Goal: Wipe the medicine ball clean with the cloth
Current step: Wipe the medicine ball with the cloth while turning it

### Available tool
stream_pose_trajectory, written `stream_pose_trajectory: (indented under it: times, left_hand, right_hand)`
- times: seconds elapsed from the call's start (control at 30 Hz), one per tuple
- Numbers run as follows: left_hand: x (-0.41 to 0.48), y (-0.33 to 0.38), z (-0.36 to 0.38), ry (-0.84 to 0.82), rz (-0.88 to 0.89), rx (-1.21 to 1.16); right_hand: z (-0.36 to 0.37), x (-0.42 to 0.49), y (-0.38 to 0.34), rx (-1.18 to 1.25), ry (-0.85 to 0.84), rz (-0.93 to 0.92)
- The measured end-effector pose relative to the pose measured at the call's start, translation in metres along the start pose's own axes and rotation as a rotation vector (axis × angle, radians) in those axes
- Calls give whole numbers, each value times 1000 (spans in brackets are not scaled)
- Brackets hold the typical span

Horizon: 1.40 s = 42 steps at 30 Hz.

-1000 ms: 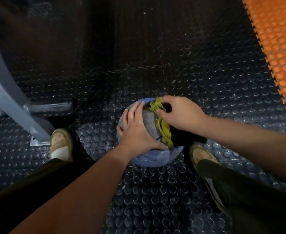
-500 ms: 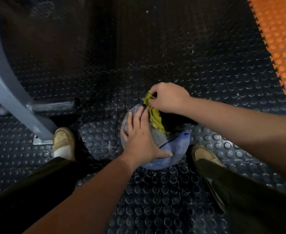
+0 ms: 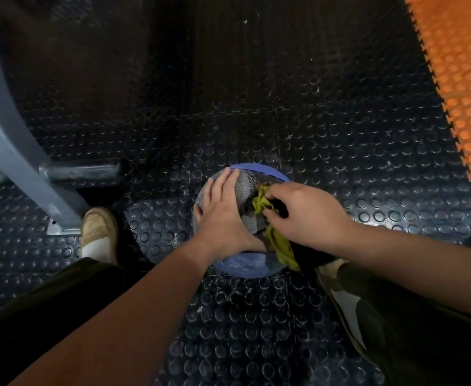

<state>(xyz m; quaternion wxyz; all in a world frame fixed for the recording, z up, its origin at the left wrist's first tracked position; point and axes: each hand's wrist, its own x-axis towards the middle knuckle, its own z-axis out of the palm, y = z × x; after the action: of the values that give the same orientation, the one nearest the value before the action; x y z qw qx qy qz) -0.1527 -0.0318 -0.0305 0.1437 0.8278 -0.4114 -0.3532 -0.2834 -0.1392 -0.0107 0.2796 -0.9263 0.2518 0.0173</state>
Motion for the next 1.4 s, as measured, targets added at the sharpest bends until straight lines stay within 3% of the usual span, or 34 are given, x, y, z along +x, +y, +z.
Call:
stream_pose_trajectory:
  times: [0.1,0.2,0.33,0.53,0.7,0.87,1.03,1.2,1.4]
  left_hand:
    - [-5,-1,7,18,11,21]
    - [-12,-2,15,34,3,107]
    - [-14,1,17,63,11,54]
    - [0,1,2,19,-30,-9]
    - [-10,-2,7,42,11,-6]
    - [-15,-2,19,111,-17,71]
    - [-16,-5,18,133,10,47]
    - [-5,-7,4,83,34,-19]
    - [-9,-6,9,94,41,-34]
  right_hand:
    - [-4,27,-8,-28,45,13]
    - [-9,63,-15,-68,-7,61]
    - [-10,90,-13,-103,-75,103]
    - [-16,39,-5,68,-103,117]
    - [-16,7,-12,-43,-167,93]
    - [-13,49,-20,-74,-71,108]
    - [-15,87,-20,-72,-171,156]
    - [-16,36,-10,58,-149,158]
    - [-14,5,-14,-62,-157,96]
